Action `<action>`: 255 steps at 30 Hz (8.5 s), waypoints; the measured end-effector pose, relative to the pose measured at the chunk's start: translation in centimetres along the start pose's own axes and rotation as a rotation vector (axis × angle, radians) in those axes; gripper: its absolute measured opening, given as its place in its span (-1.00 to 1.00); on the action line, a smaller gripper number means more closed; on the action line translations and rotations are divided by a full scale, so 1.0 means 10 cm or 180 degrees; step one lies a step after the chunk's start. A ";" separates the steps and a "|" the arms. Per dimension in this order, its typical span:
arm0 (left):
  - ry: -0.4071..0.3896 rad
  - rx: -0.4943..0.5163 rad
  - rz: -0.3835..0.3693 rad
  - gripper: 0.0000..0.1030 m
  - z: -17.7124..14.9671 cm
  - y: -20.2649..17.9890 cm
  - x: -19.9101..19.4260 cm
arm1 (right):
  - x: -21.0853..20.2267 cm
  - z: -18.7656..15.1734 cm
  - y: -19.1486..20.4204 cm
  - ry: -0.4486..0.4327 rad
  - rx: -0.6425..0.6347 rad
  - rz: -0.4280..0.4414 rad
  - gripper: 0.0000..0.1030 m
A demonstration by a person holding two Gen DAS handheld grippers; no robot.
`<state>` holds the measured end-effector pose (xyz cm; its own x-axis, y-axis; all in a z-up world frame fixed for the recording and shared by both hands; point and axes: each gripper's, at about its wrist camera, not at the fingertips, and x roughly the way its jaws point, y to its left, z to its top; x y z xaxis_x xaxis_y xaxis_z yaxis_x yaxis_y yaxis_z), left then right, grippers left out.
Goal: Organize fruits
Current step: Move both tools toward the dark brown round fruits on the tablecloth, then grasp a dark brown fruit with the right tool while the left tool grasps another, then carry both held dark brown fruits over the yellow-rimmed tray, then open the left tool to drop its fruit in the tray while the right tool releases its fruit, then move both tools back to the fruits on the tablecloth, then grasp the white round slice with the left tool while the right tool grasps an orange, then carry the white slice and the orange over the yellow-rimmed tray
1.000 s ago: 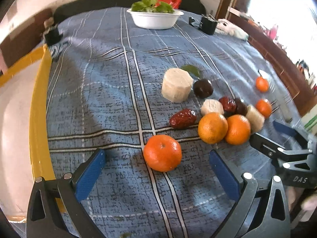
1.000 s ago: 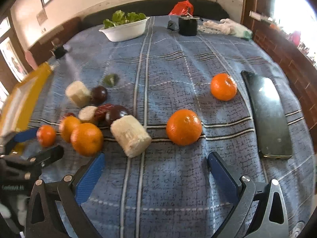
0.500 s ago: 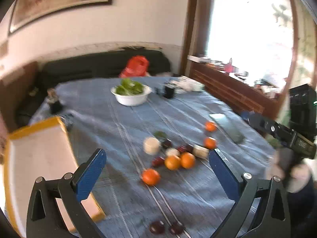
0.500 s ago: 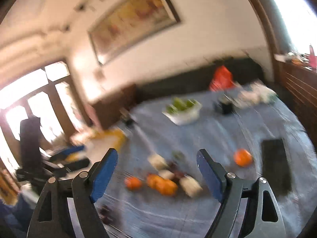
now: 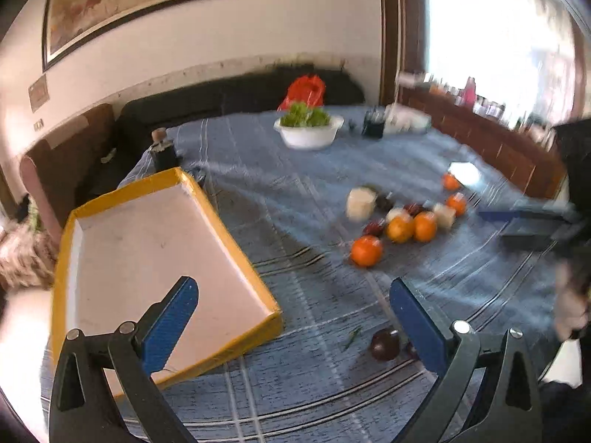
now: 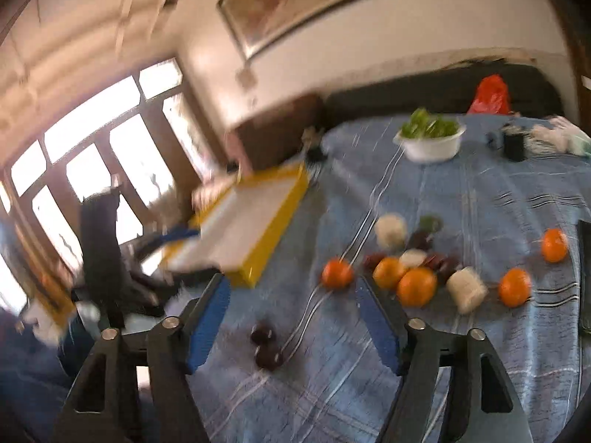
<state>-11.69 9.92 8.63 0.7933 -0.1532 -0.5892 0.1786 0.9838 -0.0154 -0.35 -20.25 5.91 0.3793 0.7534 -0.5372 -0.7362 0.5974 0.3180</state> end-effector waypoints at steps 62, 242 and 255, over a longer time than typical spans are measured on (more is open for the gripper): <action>0.0904 0.0443 -0.0697 -0.51 -0.42 -0.58 0.62 | 0.38 -0.11 -0.07 0.0453 -0.0033 -0.0222 -0.40; 0.0568 -0.0100 -0.0373 -0.31 0.77 -0.64 2.08 | 0.31 0.56 -1.57 -0.0033 0.0720 -0.1741 -0.24; 0.0239 -0.0028 -0.0111 -0.30 0.83 -0.58 1.89 | 0.47 0.55 -1.27 -0.0068 0.0416 -0.1411 -0.24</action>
<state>7.06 0.55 4.32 0.7408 -0.1804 -0.6471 0.2000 0.9788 -0.0438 13.93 -22.76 3.65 0.6541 0.4220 -0.6277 -0.4239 0.8919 0.1578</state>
